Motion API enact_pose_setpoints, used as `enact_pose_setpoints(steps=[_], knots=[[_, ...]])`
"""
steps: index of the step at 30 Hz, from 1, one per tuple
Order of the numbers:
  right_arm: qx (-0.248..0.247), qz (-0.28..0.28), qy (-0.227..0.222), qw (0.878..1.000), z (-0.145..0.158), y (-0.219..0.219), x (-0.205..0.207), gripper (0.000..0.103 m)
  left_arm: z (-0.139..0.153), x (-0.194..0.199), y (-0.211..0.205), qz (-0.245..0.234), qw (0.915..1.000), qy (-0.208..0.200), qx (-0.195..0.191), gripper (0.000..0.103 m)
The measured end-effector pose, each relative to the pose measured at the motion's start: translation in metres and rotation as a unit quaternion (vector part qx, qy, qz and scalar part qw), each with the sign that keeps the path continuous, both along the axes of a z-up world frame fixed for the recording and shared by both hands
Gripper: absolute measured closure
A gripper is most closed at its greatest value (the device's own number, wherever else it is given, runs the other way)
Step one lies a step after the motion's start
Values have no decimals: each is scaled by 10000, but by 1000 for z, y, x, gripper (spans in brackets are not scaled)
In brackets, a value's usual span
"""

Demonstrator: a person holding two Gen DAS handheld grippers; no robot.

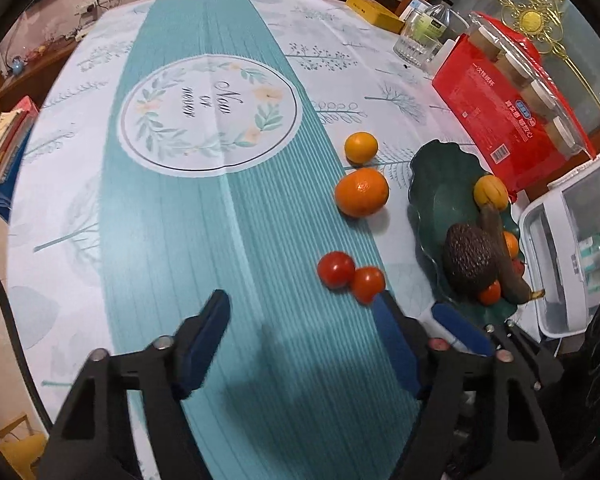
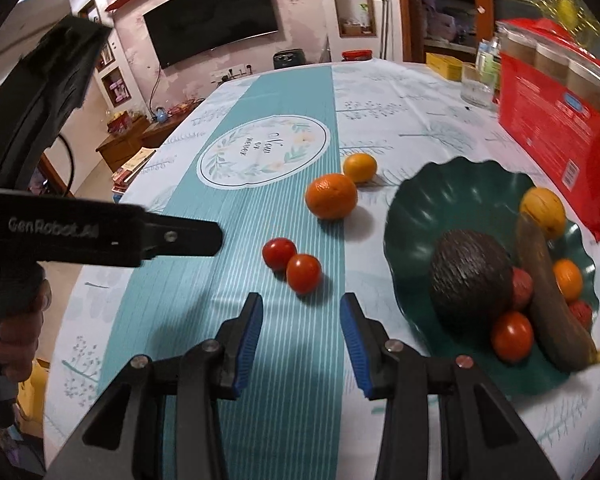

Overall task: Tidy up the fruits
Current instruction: 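Grasp a cherry tomato with the left tool while the right tool grasps another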

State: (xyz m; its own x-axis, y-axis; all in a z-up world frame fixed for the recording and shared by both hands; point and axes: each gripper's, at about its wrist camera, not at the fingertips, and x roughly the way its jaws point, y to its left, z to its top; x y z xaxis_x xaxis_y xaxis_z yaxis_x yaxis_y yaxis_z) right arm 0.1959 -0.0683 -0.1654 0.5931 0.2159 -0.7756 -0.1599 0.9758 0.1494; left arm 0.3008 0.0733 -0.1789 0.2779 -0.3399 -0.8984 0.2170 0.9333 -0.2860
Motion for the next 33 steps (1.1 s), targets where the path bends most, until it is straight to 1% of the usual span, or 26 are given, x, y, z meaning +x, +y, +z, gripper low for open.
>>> enact_pose_setpoints(steps=[5,7,11,13,19,22,33], knots=[[-138,39,26,9999,-13,6,9,63,-19,11,-8,22,9997,207,-148,50],[-174,42,26,9998,-16,7,11,63,-25,14,-10,14,9994,267,-218,52],[-260,64,-86,9996,-21,9,14,63,-30,18,-14,-6,9989,300,-357,58],[-275,89,-84,9995,-23,10,15,63,-33,20,-17,-33,9986,311,-418,59],[-335,145,-168,9992,-28,13,17,64,-39,24,-27,-145,9983,292,-483,71],[-361,147,-180,9991,-30,14,18,66,-40,25,-30,-152,9983,239,-513,75],[-319,87,-169,9993,-36,12,23,71,-42,28,-31,-138,9981,246,-542,77]])
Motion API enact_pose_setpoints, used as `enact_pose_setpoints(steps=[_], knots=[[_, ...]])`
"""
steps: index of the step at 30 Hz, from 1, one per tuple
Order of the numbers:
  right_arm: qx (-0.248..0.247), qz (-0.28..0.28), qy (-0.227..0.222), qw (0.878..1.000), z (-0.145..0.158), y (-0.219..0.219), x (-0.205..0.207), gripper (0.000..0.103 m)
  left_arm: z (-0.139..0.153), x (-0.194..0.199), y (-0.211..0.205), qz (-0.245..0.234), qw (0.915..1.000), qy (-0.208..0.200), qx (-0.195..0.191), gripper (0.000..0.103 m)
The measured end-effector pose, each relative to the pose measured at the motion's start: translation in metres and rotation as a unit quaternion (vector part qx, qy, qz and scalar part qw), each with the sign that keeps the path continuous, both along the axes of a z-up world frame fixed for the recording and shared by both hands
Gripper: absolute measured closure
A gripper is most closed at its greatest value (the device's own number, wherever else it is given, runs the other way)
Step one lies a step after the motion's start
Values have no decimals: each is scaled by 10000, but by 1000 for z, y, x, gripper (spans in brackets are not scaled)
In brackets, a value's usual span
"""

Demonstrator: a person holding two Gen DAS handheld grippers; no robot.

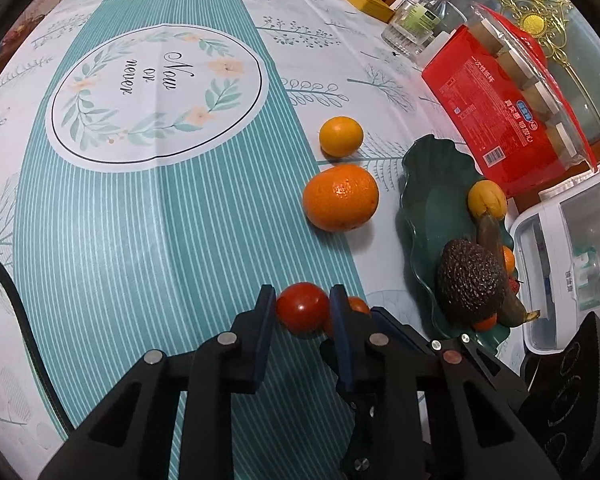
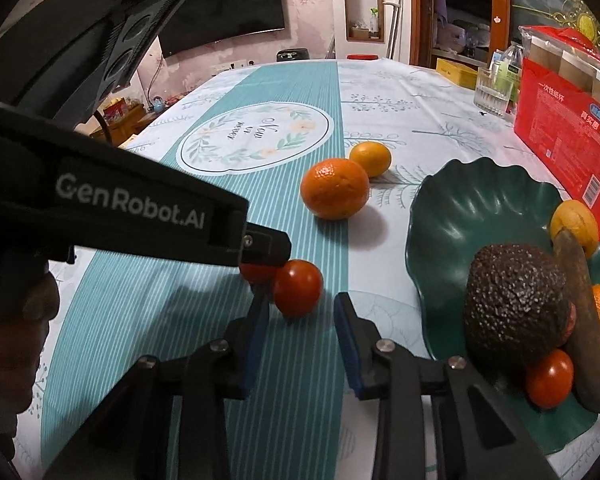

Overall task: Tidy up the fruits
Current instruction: 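Grasp a cherry tomato with the left tool while the right tool grasps another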

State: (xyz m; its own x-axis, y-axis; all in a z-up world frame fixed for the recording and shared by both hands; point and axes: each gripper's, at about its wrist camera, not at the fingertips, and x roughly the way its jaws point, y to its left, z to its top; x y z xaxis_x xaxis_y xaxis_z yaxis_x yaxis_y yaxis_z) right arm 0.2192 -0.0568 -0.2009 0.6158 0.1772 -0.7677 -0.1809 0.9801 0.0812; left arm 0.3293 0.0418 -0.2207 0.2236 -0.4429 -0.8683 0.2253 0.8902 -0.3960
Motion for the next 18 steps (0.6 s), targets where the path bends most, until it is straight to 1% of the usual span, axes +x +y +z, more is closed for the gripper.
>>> enact_pose_setpoints(steps=[5,10,18], knots=[[34,46,4,10000,-1,1,4,76,-1,0,1,12,10000,21,-10,78],[50,53,26,10000,-1,1,5,77,-1,-1,3,48,10000,60,-30,78],[26,58,211,9998,1,-7,2,78,1,-8,13,137,9997,177,26,78]])
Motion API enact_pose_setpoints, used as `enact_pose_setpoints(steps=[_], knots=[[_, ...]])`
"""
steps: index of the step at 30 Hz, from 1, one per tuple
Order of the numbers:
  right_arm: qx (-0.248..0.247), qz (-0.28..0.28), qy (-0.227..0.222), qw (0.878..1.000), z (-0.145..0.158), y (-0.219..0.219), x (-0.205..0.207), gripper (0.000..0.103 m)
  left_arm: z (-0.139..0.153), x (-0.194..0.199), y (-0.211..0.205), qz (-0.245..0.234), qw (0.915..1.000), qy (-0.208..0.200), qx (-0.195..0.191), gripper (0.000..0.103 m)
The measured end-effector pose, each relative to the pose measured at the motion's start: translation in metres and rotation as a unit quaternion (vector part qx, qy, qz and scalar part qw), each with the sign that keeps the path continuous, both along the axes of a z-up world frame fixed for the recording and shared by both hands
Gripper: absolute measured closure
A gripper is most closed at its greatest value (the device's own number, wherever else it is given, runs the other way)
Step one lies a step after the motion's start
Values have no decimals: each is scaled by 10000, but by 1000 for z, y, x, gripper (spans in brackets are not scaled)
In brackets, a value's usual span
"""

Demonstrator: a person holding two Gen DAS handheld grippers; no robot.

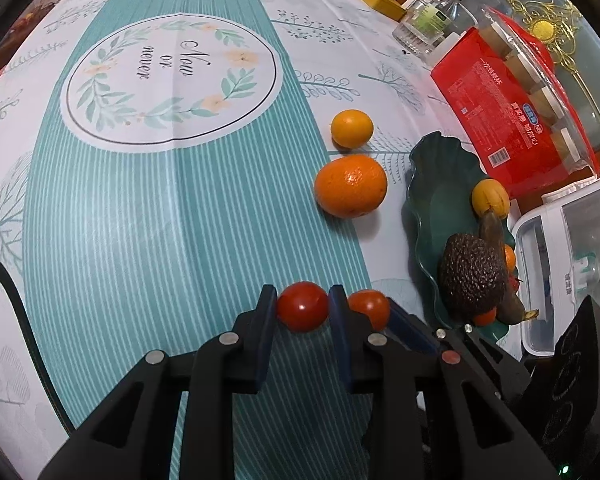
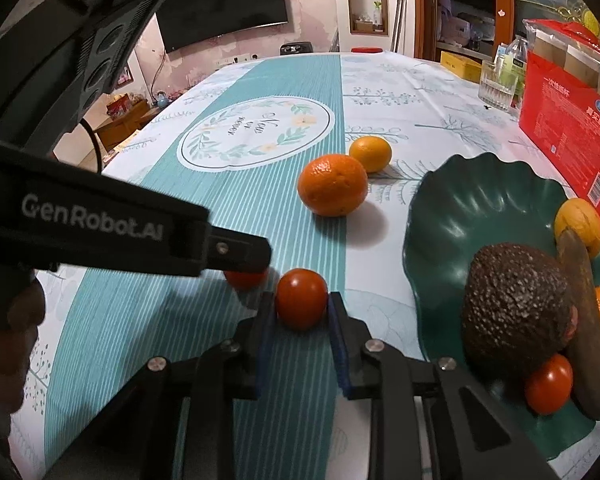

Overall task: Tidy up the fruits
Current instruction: 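Grasp a cherry tomato with the left tool while the right tool grasps another, then carry both cherry tomatoes onto the green plate and open both tools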

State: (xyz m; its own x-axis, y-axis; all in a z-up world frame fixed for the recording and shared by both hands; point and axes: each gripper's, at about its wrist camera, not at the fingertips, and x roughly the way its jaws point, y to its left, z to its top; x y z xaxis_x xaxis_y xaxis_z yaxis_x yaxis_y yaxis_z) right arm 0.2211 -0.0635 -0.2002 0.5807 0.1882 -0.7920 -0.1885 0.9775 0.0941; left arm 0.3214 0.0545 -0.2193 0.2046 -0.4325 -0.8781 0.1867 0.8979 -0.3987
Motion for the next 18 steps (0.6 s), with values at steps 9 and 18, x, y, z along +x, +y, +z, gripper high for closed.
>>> enact_pose_setpoints(steps=[9,18], knots=[[-29,-24,134,9999,6,-11,-14,78,21,-16,9,48,9999,-120,10,78],[-73,-53,40,10000,25,-15,-45,78,56,-47,11,-42,9990,-432,-44,78]])
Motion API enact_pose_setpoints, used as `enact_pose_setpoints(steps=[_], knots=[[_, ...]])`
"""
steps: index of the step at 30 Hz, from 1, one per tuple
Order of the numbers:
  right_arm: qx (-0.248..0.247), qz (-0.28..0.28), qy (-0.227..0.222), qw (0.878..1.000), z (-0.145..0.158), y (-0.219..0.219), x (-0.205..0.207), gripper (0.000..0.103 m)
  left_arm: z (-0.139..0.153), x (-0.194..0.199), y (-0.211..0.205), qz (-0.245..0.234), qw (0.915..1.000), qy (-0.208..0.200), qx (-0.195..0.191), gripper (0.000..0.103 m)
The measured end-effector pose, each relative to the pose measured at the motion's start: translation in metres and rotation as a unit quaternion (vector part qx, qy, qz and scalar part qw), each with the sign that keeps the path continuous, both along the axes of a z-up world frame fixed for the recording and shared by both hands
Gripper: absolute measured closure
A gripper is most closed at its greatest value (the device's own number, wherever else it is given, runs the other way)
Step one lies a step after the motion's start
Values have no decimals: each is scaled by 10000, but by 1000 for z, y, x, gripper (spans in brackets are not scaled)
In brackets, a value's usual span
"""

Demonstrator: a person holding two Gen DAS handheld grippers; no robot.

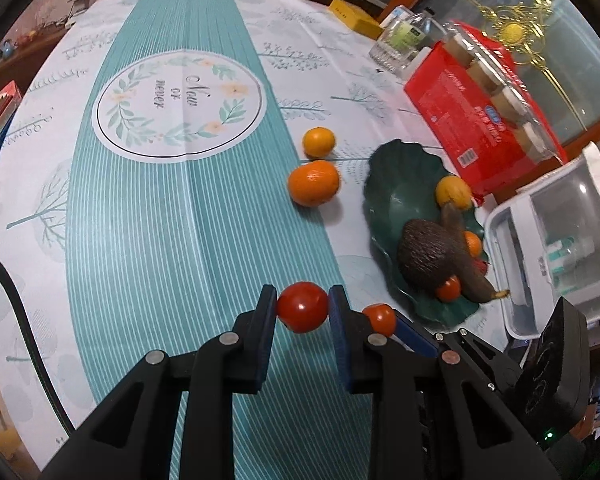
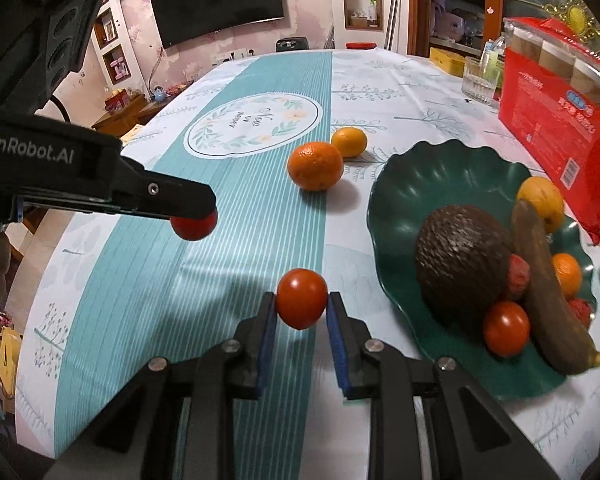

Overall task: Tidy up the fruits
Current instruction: 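Carry both cherry tomatoes onto the green plate and open both tools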

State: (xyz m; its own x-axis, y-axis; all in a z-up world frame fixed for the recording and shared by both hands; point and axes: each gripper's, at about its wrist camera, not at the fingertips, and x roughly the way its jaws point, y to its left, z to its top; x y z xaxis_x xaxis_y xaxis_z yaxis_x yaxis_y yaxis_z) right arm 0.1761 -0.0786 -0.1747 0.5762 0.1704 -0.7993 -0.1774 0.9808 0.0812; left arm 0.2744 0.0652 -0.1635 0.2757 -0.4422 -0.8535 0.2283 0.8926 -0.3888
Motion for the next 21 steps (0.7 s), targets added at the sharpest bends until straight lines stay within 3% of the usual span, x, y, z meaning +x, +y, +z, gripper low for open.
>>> enact_pose_setpoints(steps=[10,21], knots=[[-242,-339,-239,9988,22,-10,-48,78,23,-38,-11,-313,9989,-263,-218,78],[-366,-863,-379,9949,47,-53,-97,78,39,-71,-55,-657,9966,-390,-295,78]])
